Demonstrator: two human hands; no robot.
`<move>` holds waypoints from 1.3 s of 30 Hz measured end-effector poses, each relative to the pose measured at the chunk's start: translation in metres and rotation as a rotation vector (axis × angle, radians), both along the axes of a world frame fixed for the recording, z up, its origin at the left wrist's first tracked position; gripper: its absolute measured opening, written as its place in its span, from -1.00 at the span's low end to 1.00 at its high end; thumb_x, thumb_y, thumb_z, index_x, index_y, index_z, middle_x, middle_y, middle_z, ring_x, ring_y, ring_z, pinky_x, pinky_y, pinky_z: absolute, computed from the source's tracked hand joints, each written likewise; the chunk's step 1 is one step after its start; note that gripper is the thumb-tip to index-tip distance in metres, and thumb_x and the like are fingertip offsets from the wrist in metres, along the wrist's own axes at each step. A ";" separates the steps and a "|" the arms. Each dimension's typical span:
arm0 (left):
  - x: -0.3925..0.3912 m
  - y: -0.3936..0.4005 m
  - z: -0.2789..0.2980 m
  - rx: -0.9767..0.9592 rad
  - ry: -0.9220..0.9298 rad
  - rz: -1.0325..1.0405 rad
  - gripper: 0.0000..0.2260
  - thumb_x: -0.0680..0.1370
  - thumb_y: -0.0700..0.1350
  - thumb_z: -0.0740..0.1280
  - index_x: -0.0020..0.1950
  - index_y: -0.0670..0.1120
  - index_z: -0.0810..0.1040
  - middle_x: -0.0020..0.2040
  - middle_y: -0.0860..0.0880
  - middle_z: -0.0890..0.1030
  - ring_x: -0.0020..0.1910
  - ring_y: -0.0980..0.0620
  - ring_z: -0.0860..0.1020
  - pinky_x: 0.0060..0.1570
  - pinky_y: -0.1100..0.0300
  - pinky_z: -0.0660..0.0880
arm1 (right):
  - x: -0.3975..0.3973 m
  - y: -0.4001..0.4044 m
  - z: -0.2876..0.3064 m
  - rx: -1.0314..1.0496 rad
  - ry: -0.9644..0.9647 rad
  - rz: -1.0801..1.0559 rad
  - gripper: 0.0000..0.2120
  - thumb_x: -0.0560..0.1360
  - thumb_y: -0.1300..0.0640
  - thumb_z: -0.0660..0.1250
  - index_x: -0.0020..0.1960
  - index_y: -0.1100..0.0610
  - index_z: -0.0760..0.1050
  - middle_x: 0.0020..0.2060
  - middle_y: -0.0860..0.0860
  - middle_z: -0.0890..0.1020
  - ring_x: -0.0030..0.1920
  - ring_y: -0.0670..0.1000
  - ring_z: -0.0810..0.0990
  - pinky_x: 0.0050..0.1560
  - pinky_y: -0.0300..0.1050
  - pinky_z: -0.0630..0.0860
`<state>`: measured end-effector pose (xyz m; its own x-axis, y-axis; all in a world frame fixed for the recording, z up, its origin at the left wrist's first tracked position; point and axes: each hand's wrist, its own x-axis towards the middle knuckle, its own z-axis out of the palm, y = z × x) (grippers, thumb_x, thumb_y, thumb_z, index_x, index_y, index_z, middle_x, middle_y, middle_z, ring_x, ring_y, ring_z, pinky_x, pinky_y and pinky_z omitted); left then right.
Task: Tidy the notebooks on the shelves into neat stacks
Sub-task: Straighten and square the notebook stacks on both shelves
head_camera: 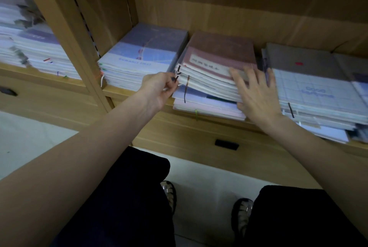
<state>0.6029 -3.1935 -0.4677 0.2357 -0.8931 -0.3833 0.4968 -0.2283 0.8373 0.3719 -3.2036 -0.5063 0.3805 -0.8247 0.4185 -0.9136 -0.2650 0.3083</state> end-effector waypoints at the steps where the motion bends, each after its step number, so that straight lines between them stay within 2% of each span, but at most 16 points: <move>1: 0.000 -0.001 -0.004 0.010 -0.098 -0.012 -0.73 0.43 -0.56 0.06 -0.16 -0.31 0.49 -0.17 -0.16 0.51 -0.16 -0.06 0.51 -0.16 0.29 0.57 | -0.003 0.000 0.000 0.006 -0.020 0.019 -0.11 0.11 0.31 0.57 0.35 0.16 0.24 0.19 0.26 0.48 0.10 0.31 0.49 -0.02 0.25 0.51; 3: 0.002 -0.002 -0.015 0.042 -0.517 -0.130 -0.79 0.46 -0.51 0.14 -0.14 -0.29 0.51 -0.24 -0.12 0.51 -0.19 -0.04 0.51 -0.04 0.19 0.50 | -0.003 0.000 0.004 0.033 -0.070 0.079 -0.26 0.15 0.37 0.52 0.28 0.23 0.34 0.13 0.24 0.50 0.07 0.30 0.49 -0.35 0.08 0.55; 5: 0.002 0.000 -0.026 0.037 -0.907 -0.317 -0.81 0.47 -0.42 0.19 -0.01 -0.27 0.53 -0.17 -0.14 0.54 -0.10 -0.08 0.50 -0.06 0.12 0.45 | -0.002 -0.001 0.010 0.017 -0.086 0.145 -0.33 0.14 0.40 0.51 0.22 0.28 0.43 0.07 0.24 0.54 0.05 0.30 0.52 -0.44 0.00 0.52; 7: 0.001 0.003 -0.031 0.024 -1.071 -0.404 -0.71 0.48 -0.38 0.21 0.17 -0.21 0.47 -0.02 -0.15 0.55 -0.01 -0.10 0.49 -0.06 0.14 0.44 | -0.002 -0.002 0.013 0.002 -0.083 0.170 -0.33 0.10 0.39 0.52 0.20 0.29 0.46 0.03 0.23 0.55 0.03 0.30 0.54 -0.46 -0.01 0.51; 11: 0.005 0.005 -0.033 -0.037 -1.049 -0.430 -0.64 0.48 -0.38 0.21 0.26 -0.20 0.45 0.03 -0.13 0.54 0.04 -0.08 0.49 -0.06 0.20 0.38 | -0.005 -0.002 0.017 0.003 -0.084 0.200 -0.33 0.12 0.38 0.52 0.21 0.28 0.45 0.03 0.22 0.55 0.07 0.29 0.54 -0.49 -0.01 0.49; 17: 0.006 0.003 -0.035 -0.044 -1.166 -0.406 -0.80 0.48 -0.37 0.20 0.05 -0.20 0.50 -0.06 -0.15 0.54 0.08 -0.18 0.51 -0.10 0.19 0.39 | -0.009 0.006 0.029 -0.015 -0.097 0.241 -0.33 0.14 0.33 0.55 0.22 0.27 0.46 0.05 0.22 0.56 0.11 0.28 0.53 -0.47 0.00 0.49; 21: 0.008 0.006 -0.035 -0.056 -1.268 -0.412 -0.71 0.50 -0.34 0.23 0.21 -0.19 0.49 0.10 -0.17 0.57 0.09 -0.14 0.53 -0.01 0.16 0.45 | -0.009 0.014 0.029 -0.044 -0.083 0.268 -0.34 0.13 0.31 0.54 0.21 0.27 0.46 0.02 0.21 0.56 0.11 0.25 0.52 -0.53 -0.07 0.44; 25: 0.010 0.009 -0.036 -0.049 -1.329 -0.430 -0.74 0.50 -0.32 0.27 0.18 -0.22 0.50 0.09 -0.17 0.58 0.08 -0.12 0.55 0.00 0.21 0.45 | -0.010 0.024 0.030 -0.119 -0.056 0.289 -0.37 0.16 0.29 0.52 0.21 0.25 0.43 0.04 0.18 0.56 0.13 0.20 0.46 -0.53 -0.16 0.39; 28: 0.014 0.010 -0.035 -0.045 -1.278 -0.413 -0.74 0.49 -0.28 0.33 0.18 -0.21 0.54 0.10 -0.16 0.60 0.11 -0.11 0.55 0.06 0.18 0.44 | -0.008 0.033 0.020 -0.136 -0.019 0.290 -0.41 0.19 0.32 0.48 0.19 0.25 0.40 0.01 0.18 0.56 0.12 0.19 0.44 -0.57 -0.15 0.41; 31: 0.017 0.010 -0.035 -0.049 -1.206 -0.388 -0.68 0.48 -0.28 0.36 0.24 -0.17 0.54 0.14 -0.12 0.59 0.17 -0.09 0.50 0.07 0.24 0.37 | -0.008 0.038 0.002 -0.098 0.034 0.276 -0.41 0.22 0.34 0.44 0.20 0.25 0.33 0.00 0.21 0.54 0.06 0.25 0.51 -0.61 -0.11 0.45; 35: 0.014 0.009 -0.036 -0.057 -1.102 -0.310 -0.67 0.46 -0.33 0.37 0.23 -0.23 0.54 0.10 -0.14 0.60 0.14 -0.09 0.53 0.03 0.24 0.38 | -0.008 0.040 -0.003 -0.060 0.061 0.228 -0.34 0.21 0.30 0.48 0.25 0.25 0.32 0.08 0.22 0.52 0.10 0.26 0.42 -0.62 -0.08 0.46; 39: 0.006 0.011 -0.035 -0.057 -1.148 -0.279 -0.68 0.44 -0.31 0.40 0.19 -0.22 0.52 0.08 -0.15 0.60 0.11 -0.09 0.52 -0.04 0.23 0.38 | -0.007 0.040 -0.001 -0.037 0.065 0.222 -0.33 0.19 0.30 0.50 0.24 0.25 0.32 0.07 0.21 0.52 0.09 0.27 0.45 -0.63 -0.05 0.48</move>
